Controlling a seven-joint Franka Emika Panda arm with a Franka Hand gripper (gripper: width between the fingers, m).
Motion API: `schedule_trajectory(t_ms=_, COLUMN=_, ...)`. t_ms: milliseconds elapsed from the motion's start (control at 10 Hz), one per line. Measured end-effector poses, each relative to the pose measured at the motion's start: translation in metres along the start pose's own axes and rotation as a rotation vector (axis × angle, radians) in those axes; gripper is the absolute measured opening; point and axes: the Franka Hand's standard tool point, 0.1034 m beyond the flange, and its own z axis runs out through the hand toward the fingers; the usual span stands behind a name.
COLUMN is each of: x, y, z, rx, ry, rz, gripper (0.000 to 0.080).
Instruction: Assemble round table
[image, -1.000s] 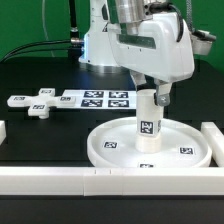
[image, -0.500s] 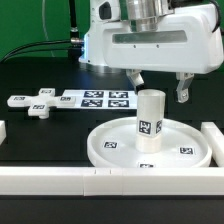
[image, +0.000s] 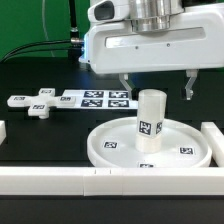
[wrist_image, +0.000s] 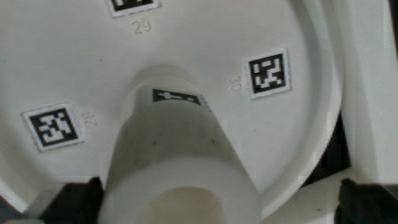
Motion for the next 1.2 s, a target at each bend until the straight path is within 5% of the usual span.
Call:
schedule_trajectory(t_ms=800, x=0.0019, y=0.0039, z=0.0007, rx=-0.017, ry=0.002, rz=-0.669, gripper=0.0649)
schedule_trajectory(t_ms=1200, x=0.0077, y=0.0049, z=0.0012, rx=-0.061, ry=0.015, rz=-1.125, gripper=0.0649)
